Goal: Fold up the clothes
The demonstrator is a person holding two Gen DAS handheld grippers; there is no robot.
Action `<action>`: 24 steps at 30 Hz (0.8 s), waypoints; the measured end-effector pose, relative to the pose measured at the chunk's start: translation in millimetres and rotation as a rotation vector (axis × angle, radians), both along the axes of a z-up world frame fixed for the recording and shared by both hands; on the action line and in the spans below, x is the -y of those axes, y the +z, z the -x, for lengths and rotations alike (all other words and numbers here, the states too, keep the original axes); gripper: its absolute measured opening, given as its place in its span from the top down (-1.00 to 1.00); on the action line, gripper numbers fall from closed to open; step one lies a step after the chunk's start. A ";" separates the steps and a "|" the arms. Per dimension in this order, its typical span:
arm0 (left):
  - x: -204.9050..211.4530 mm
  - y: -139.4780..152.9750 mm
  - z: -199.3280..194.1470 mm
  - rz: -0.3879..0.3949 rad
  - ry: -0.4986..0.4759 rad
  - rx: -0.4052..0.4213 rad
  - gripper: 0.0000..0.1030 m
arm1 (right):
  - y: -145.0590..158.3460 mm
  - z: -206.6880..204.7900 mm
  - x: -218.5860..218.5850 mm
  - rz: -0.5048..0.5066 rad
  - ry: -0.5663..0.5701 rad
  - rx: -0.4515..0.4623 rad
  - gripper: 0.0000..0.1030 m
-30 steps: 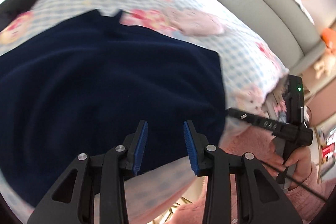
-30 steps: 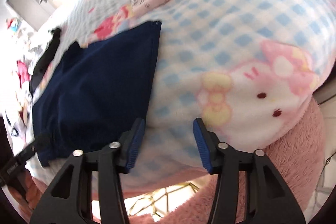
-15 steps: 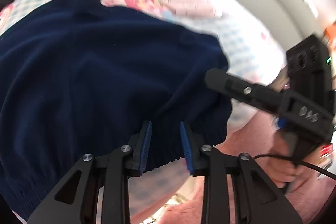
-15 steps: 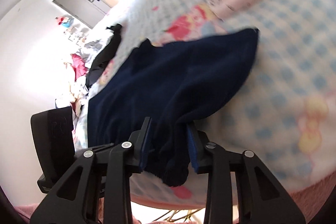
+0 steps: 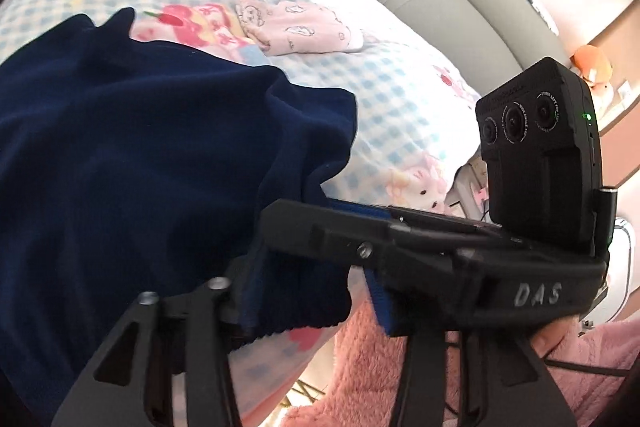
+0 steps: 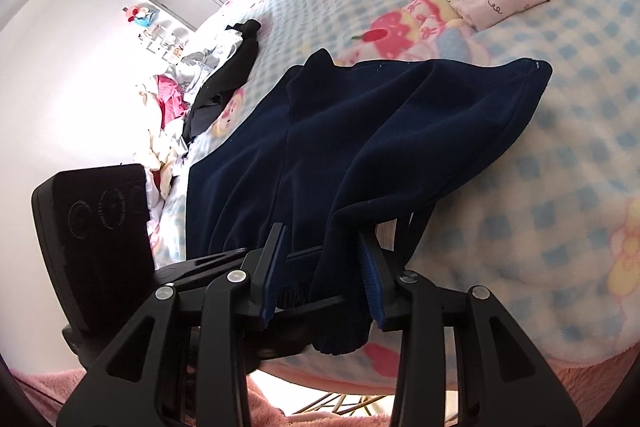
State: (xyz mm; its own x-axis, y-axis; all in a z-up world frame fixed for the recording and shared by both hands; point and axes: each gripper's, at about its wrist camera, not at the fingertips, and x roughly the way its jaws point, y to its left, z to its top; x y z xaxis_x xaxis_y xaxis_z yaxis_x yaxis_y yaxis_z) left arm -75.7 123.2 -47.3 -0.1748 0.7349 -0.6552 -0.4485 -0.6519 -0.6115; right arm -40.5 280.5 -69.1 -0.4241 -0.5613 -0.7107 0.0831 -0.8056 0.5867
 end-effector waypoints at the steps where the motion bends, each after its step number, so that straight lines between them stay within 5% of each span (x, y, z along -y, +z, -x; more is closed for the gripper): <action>1: -0.7 0.1 -0.3 0.014 0.012 -0.004 0.60 | 0.1 -0.8 -2.4 -0.004 -0.004 0.002 0.20; 10: 38.4 6.9 3.1 0.002 0.155 -0.009 0.75 | 10.3 -18.4 -39.7 0.001 -0.093 -0.021 0.12; 13: 45.2 5.7 5.7 -0.027 0.194 0.014 0.75 | -4.4 -19.2 -45.9 -0.041 -0.113 0.051 0.11; 16: 44.2 1.0 10.4 -0.035 0.186 0.027 0.75 | -26.1 -13.7 -41.4 -0.104 -0.109 0.144 0.10; 24: 25.6 -3.3 17.6 0.061 0.132 0.024 0.67 | -32.0 9.9 -10.7 -0.090 -0.040 0.110 0.10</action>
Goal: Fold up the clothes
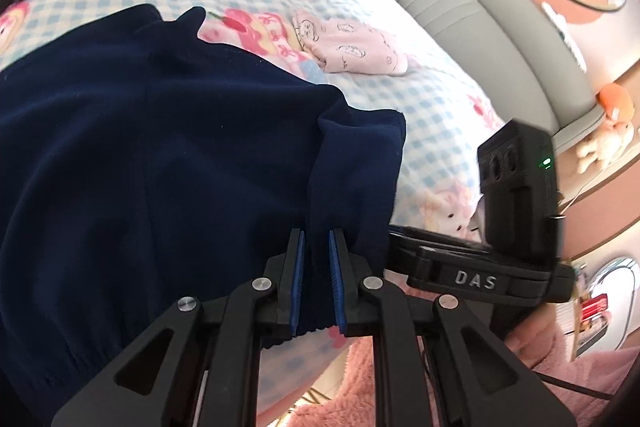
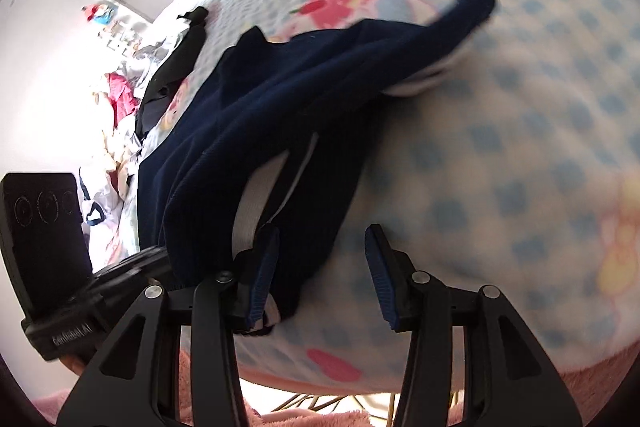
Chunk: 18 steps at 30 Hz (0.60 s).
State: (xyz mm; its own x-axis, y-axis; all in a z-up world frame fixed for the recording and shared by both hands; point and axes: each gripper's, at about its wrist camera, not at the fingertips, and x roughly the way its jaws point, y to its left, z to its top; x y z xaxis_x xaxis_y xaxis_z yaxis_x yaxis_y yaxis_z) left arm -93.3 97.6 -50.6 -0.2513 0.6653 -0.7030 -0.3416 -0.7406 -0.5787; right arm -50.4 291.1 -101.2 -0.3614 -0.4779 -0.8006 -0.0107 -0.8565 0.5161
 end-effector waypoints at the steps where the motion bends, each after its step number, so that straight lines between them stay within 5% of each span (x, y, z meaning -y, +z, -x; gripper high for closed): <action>1: -1.1 1.1 0.9 0.012 -0.006 -0.004 0.54 | 1.7 1.0 3.1 -0.007 0.008 -0.005 0.10; 12: -8.5 5.1 15.4 -0.054 0.001 0.014 0.36 | 8.1 -11.3 -14.3 0.107 -0.037 -0.061 0.11; 18: 16.6 13.2 13.1 -0.120 0.047 0.030 0.10 | 10.7 -7.7 -1.9 0.135 0.008 -0.074 0.11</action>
